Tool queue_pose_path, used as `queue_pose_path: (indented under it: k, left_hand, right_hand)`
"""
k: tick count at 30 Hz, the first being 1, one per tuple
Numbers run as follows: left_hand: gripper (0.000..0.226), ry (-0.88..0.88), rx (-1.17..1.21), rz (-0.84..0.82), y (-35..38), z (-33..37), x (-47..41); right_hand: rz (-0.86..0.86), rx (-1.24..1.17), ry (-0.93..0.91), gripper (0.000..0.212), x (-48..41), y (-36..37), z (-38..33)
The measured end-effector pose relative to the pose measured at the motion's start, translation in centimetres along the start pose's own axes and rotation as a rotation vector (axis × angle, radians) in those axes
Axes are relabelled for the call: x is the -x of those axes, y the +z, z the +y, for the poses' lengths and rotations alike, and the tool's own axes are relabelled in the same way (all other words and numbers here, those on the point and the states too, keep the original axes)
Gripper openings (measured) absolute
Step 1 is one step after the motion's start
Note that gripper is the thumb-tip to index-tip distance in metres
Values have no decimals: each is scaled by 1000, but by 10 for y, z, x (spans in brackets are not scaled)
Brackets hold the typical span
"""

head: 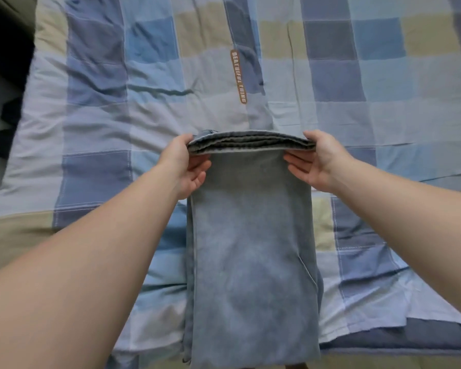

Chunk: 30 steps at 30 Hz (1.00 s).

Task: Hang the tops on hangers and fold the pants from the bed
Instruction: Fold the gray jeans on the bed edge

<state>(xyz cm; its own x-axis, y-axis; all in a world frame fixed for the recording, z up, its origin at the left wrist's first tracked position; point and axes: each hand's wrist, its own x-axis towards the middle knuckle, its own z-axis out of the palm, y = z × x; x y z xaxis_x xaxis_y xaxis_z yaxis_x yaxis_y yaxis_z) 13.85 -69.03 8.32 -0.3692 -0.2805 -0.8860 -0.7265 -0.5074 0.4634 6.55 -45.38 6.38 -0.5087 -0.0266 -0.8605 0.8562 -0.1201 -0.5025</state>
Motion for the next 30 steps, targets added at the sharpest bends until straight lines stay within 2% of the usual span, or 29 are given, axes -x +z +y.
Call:
queue_pose_path:
  k: [7, 11, 17, 19, 25, 30]
  left_hand:
    - [63, -4, 66, -36, 2, -30, -20]
    - [50, -12, 48, -62, 0, -59, 6]
    - [18, 74, -143, 67, -19, -140, 57]
    - [17, 67, -186, 92, -29, -174, 75]
    - [14, -74, -227, 165, -68, -285, 116]
    - [14, -235, -227, 250, -102, -360, 132]
  right_hand:
    - [-108, -46, 88, 46, -26, 0, 27]
    - [-134, -78, 136, 39, -5, -17, 51]
    - [-110, -76, 254, 34, 38, -70, 114]
    - [-69, -73, 290, 33, 52, -90, 141]
    - [12, -62, 399, 33, 91, -153, 235]
    - [117, 85, 461, 37, 119, -191, 301]
